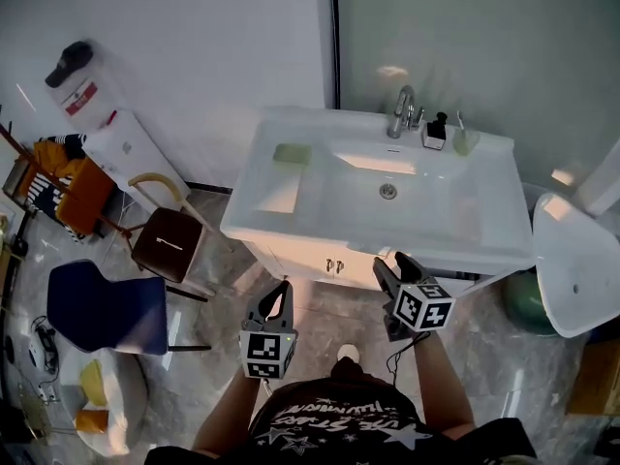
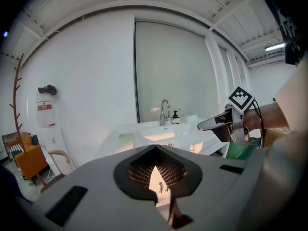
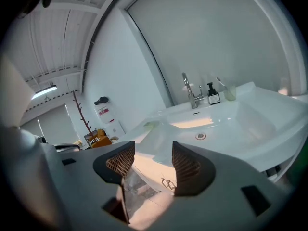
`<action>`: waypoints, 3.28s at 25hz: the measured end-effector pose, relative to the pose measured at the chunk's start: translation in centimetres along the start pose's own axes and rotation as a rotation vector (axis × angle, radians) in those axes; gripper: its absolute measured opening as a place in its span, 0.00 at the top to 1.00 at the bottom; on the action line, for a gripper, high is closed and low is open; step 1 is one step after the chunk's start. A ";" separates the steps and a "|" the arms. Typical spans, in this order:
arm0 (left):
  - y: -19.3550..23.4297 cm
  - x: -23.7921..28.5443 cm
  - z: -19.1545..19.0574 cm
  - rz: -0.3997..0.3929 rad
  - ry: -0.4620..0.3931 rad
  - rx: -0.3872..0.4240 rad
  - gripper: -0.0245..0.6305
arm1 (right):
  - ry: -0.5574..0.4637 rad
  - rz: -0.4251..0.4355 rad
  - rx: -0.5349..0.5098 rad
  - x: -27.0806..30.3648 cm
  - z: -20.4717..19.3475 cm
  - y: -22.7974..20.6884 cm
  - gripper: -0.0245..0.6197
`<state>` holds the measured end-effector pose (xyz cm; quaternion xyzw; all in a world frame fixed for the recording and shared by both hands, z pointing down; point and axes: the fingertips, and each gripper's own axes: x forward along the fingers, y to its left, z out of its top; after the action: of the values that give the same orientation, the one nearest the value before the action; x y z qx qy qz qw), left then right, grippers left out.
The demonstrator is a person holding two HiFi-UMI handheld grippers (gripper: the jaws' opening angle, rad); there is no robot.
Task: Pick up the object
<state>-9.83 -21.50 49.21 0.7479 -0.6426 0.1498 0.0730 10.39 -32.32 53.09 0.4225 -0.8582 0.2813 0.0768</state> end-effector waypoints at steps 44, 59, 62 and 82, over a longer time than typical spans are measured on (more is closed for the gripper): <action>29.4 28.5 2.6 0.014 0.066 -0.175 0.94 | 0.187 -0.079 -0.036 40.0 9.5 1.4 0.65; 32.7 33.7 0.9 -0.030 0.126 -0.188 0.94 | 0.300 -0.197 -0.035 47.7 7.4 -0.5 0.77; 32.8 34.3 0.7 -0.035 0.130 -0.191 0.94 | 0.329 -0.197 -0.033 48.6 6.8 -0.7 0.78; 32.7 35.2 0.2 -0.042 0.146 -0.213 0.94 | 0.372 -0.239 -0.042 50.5 5.4 -1.6 0.88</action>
<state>-37.41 -59.97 57.44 0.7363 -0.6321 0.1330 0.2016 -19.75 -70.51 67.93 0.4602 -0.7789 0.3253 0.2752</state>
